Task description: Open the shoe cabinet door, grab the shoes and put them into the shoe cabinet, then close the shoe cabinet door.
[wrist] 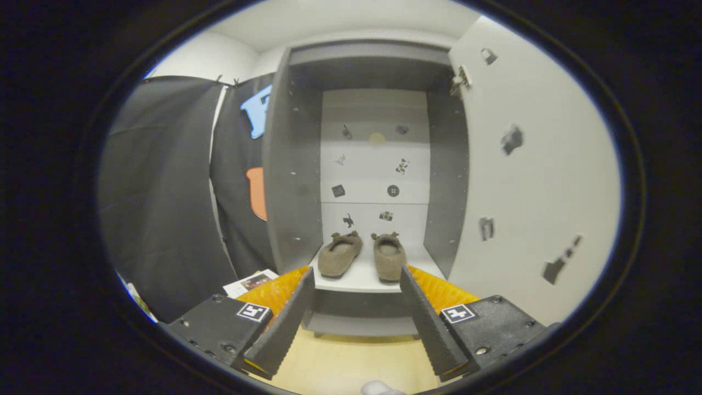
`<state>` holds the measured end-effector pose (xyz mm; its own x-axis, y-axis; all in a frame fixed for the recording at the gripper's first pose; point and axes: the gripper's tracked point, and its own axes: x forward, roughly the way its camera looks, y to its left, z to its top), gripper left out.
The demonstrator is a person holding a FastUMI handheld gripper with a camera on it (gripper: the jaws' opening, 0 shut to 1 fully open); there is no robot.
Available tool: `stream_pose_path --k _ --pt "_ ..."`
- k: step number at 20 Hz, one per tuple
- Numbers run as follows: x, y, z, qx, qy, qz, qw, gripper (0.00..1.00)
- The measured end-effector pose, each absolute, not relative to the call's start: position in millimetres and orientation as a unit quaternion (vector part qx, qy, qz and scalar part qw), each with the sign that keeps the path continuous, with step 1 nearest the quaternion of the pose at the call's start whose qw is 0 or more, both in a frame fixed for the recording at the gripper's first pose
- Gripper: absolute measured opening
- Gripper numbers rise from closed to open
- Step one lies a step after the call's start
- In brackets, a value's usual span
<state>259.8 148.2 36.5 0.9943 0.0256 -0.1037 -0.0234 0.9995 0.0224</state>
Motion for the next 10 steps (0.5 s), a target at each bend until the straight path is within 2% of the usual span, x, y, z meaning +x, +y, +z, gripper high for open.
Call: stream_pose_path --k 6,10 --pt "135.7 114.7 38.7 0.01 0.055 0.034 0.998 0.99" --pt "72.3 53.2 31.2 0.009 0.058 0.003 0.998 0.99"
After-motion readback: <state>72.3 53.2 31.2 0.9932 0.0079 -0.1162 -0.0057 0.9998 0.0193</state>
